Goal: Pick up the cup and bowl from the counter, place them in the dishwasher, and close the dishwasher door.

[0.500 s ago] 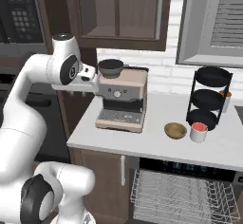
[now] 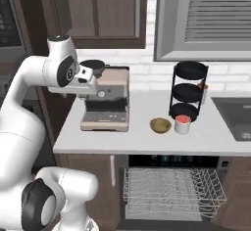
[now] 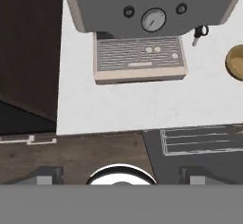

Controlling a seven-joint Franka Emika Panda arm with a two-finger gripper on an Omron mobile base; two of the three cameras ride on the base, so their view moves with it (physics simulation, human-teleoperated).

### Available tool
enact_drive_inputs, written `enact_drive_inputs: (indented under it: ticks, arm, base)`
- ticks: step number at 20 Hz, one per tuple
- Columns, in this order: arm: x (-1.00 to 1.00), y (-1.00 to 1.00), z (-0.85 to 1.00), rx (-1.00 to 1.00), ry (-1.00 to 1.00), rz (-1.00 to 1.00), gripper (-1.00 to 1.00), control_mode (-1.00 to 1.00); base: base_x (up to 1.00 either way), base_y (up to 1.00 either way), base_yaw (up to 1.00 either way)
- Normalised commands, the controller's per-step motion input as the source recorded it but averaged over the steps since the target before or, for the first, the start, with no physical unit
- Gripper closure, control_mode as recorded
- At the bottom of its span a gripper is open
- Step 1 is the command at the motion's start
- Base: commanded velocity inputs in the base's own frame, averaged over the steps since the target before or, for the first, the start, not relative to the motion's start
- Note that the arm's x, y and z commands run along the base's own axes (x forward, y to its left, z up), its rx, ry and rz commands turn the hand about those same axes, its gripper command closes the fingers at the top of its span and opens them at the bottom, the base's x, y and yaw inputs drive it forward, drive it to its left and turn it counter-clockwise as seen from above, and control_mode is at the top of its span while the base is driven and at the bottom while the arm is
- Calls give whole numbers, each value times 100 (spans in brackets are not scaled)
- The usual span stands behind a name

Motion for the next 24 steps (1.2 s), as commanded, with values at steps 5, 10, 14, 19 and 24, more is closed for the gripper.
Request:
enact_drive_inputs:
  ticks: [5,10,14,19,24]
  arm:
    - [0,0,0,0,0,0,-100,100]
    - [0,0,0,0,0,0,-100,100]
    - [0,0,0,0,0,0,-100,100]
    - [0,0,0,0,0,0,-100,100]
    - [0,0,0,0,0,0,-100,100]
  base:
    - [0,26,-60]
    - [0,42,-54]
    - [0,55,-45]
    - [0,55,-44]
    - [19,59,-42]
